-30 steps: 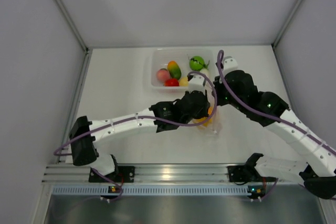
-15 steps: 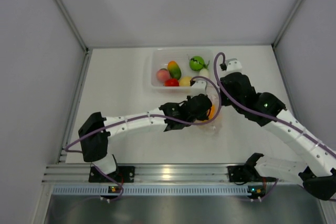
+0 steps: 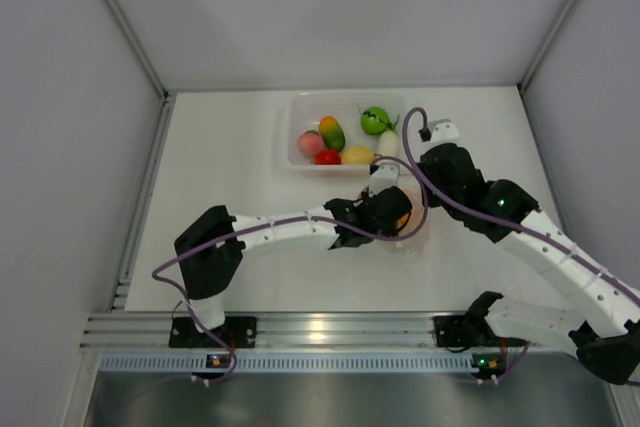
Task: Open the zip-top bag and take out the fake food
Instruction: Pick up the fake fruit from the zipper food storage bag.
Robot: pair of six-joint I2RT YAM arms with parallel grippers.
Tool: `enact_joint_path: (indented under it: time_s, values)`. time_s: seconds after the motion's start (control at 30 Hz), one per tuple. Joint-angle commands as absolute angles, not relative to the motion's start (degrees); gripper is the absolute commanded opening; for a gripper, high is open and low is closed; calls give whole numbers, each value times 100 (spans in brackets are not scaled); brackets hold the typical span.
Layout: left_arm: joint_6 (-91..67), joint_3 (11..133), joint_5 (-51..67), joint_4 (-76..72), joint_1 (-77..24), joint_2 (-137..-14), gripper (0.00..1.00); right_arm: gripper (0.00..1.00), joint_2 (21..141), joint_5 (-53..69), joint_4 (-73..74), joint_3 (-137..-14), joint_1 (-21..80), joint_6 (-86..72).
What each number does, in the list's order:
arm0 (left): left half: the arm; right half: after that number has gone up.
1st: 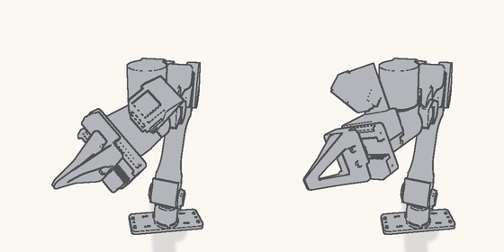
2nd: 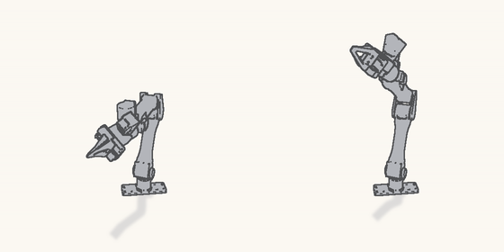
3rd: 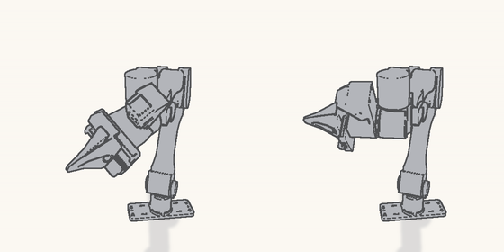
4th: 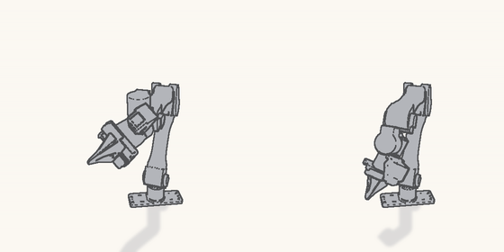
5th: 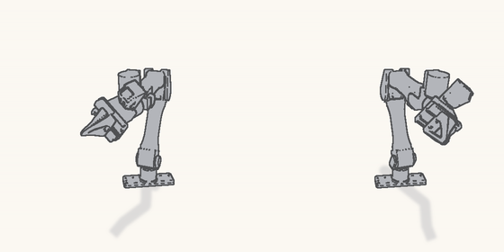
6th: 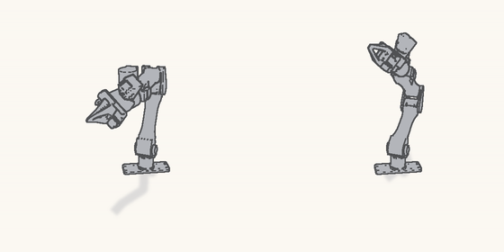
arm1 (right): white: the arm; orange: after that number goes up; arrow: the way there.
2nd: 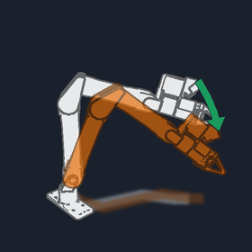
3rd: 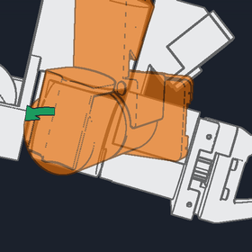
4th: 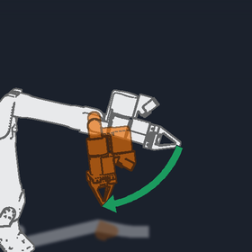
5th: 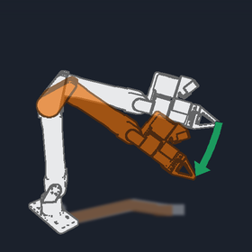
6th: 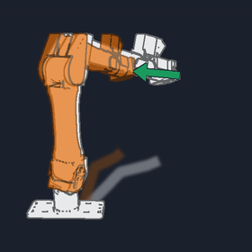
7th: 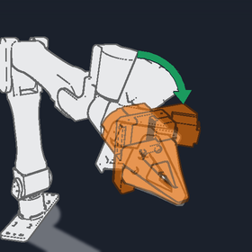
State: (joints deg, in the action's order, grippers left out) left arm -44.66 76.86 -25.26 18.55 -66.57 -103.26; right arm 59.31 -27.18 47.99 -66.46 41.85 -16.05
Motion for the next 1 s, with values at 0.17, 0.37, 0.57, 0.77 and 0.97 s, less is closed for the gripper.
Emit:
enact_joint_path:
  time_s: [0.17,0.37,0.57,0.77,0.97]
  values:
    - [-4500,8077,-2338,1872,-6504,-10872,35,0,5713,-2461,4518,-6293,3911,-1529]
    - [-4517,8262,-2303,1881,-6504,-11171,45,0,5669,-2198,4342,-6029,3735,-1556]
    - [-4640,8113,-2557,1881,-6521,-10926,44,0,5573,-2145,4281,-5994,3735,-1573]
    - [-4640,7964,-3093,1986,-6530,-10741,38,0,5187,-1302,3973,-5819,3727,-1731]
    - [-4465,8016,-3516,2180,-6530,-10617,40,0,4334,-194,2989,-5266,3727,-2459]
